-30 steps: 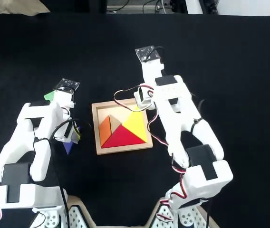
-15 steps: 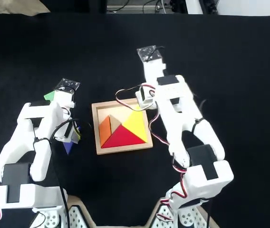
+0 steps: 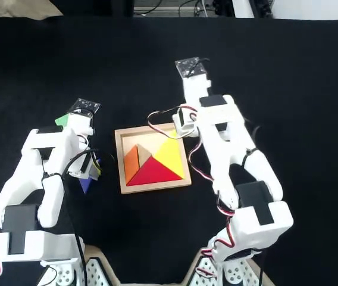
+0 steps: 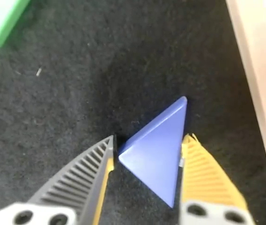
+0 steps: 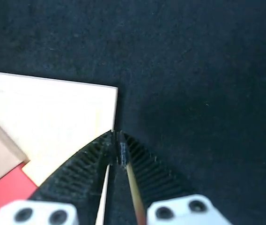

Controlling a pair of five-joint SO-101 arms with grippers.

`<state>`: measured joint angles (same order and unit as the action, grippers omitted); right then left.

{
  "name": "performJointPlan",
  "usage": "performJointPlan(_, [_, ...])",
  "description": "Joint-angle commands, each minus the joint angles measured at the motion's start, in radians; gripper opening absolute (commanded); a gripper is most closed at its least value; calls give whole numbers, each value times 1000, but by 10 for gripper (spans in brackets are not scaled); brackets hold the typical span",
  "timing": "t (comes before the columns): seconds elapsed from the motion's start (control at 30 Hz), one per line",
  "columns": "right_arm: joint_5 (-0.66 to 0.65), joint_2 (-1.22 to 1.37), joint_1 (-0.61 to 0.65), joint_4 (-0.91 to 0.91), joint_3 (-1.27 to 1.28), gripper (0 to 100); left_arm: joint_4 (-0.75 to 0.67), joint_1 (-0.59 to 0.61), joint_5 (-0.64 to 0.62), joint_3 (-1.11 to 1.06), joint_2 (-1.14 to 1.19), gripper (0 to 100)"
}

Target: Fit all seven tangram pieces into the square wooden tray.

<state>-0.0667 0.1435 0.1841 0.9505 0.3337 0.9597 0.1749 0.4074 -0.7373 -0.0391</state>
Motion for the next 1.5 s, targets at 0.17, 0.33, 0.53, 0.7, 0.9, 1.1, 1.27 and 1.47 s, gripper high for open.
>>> performJointPlan(0.17, [5, -50, -40, -20, -7, 15, 11, -5, 74, 47, -3, 120])
performJointPlan(0.33, [-2, -50, -40, -37, -4, 15, 11, -12, 72, 58, -14, 120])
performJointPlan(0.53, [-2, -50, -55, -37, -5, 15, 155, -105, 71, 231, -51, 120])
performJointPlan(0.7, [5, -48, -100, -78, -2, 15, 189, -185, 57, 410, -60, 120])
performJointPlan(0.9, [6, -48, -123, -149, 30, 15, 187, -314, 55, 544, 38, 120])
performJointPlan(1.1, [5, -48, -123, -195, 59, 15, 186, -380, 57, 713, 264, 120])
performJointPlan(1.27, [0, -48, -123, -204, 65, 15, 207, -363, 60, 852, 450, 120])
performJointPlan(1.47, [-2, -50, -123, -203, 62, 15, 244, -355, 107, 908, 499, 120])
